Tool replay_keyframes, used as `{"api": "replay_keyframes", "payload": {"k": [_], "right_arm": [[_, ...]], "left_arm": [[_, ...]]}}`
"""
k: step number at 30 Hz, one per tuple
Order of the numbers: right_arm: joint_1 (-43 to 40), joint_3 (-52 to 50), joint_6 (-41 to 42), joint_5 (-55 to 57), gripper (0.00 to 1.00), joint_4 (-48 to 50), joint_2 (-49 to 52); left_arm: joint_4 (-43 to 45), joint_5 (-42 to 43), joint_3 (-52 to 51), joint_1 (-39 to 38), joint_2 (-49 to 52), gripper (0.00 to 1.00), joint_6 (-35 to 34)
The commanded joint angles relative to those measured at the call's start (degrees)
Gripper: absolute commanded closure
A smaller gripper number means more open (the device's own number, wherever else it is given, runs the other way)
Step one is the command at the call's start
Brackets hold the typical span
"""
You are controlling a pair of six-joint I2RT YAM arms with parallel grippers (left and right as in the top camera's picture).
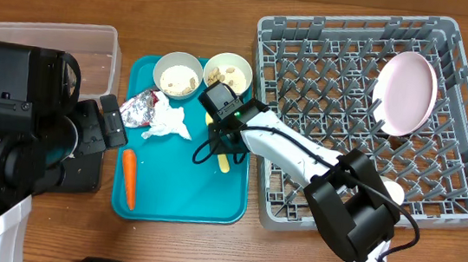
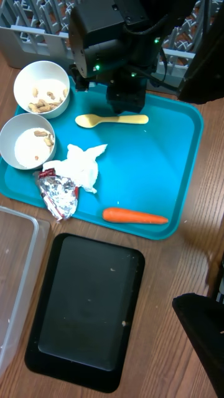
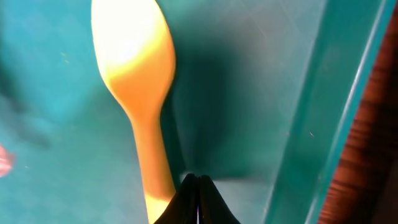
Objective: Sort waste into correct bins and load items into the dishwasher rack
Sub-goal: 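Reach the right gripper down to the yellow spoon and grasp it, then lift the yellow spoon with the right gripper toward the rack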
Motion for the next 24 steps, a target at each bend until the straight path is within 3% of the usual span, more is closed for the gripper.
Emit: {"api": "replay_keyframes", "payload": {"k": [1,3,5,8,10,12,15,24], "right_arm": [[0.6,3.2,-1.7,0.8,0.96,-2.0,-0.8],[1.0,4.4,-4.2,-0.6,0.96,-3.1,-1.3],[1.7,5.2,-5.5,-1.8,0.84,-3.9,-1.9],[3.1,6.6,-5.6,-1.3,0.76,-5.3,-2.7],[3.8,6.9,-5.6,-1.3,0.66,-5.1,-2.8],[4.3,6.8,-5.1,-0.3,0.66,-5.1,-2.6],[4.2,6.8,-5.2,3.0,0.48,-3.9,-1.4],[3.7,5.9,-5.2,3.0,0.47,-0.3,1.8]], "left_arm": [[0.1,-0.3,-0.1,0.4,-0.7,0.00,-0.2],[0.1,-0.3,-0.1,0.4,-0.7,0.00,-0.2],[0.1,-0.3,-0.1,0.4,-0.7,0.00,-0.2],[0.1,-0.3,-0.1,0.4,-0.7,0.00,-0.2],[0.1,-0.3,-0.1,0.4,-0.7,0.00,-0.2],[0.1,-0.3,-0.1,0.4,-0.7,0.00,-0.2],[0.1,-0.3,-0.1,0.4,-0.7,0.00,-0.2],[0.1,-0.3,-0.1,0.4,-0.7,0.00,-0.2]]}}
